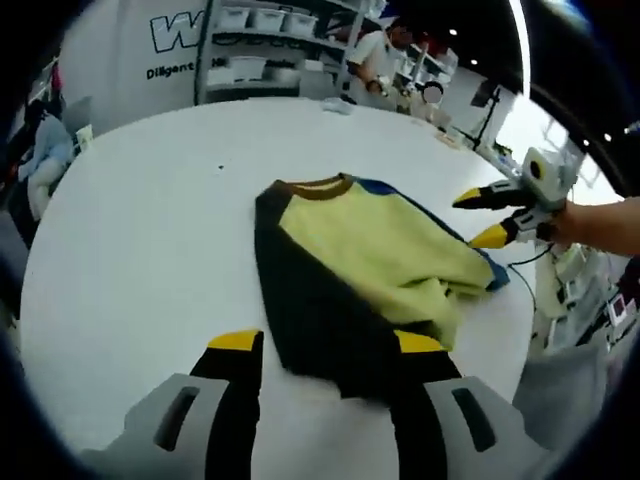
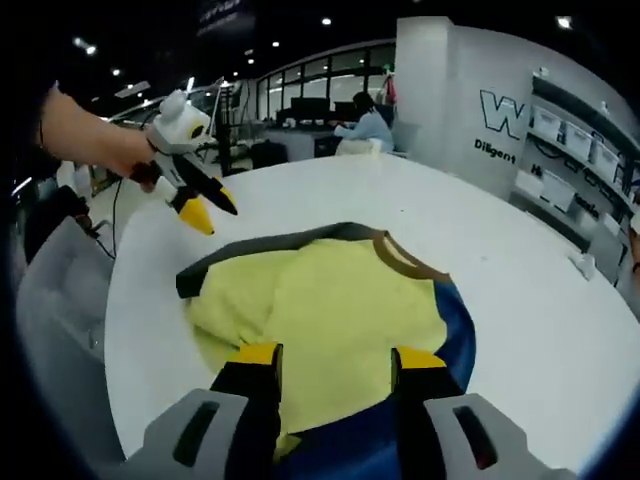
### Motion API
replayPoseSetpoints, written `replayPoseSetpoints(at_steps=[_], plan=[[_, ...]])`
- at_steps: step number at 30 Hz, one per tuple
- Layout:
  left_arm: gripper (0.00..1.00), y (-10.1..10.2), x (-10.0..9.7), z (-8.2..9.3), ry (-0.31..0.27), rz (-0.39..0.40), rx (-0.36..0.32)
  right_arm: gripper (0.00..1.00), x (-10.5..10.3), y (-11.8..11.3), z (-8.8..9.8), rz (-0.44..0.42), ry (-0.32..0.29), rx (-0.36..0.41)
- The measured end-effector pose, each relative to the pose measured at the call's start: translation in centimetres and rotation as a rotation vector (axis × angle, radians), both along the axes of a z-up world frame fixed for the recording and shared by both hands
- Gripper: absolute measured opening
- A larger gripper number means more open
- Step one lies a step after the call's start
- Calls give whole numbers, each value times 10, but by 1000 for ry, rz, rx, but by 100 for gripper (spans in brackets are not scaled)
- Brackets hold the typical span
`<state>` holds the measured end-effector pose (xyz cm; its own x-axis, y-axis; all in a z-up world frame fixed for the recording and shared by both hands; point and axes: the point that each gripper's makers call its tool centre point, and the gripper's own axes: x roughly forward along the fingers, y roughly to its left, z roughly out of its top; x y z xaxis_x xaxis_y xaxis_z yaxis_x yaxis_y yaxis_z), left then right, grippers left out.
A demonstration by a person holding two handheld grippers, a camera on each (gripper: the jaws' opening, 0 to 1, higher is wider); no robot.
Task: Fold the garment on the visible template until the final outline fits inside the template.
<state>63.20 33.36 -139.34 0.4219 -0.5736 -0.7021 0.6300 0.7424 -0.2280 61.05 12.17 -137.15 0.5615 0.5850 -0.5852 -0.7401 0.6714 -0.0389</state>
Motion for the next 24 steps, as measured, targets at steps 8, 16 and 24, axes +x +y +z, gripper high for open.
replayPoseSetpoints(at_steps=[8, 16, 24], plan=[[42, 9, -38, -33, -29, -177, 153, 41, -45, 17, -13, 77, -3, -30], [19, 3, -29, -49, -94, -241, 222, 40, -63, 10, -17, 47, 17, -16], [2, -9, -31, -52, -87, -240, 178, 39, -68, 4, -19, 30, 26, -28]])
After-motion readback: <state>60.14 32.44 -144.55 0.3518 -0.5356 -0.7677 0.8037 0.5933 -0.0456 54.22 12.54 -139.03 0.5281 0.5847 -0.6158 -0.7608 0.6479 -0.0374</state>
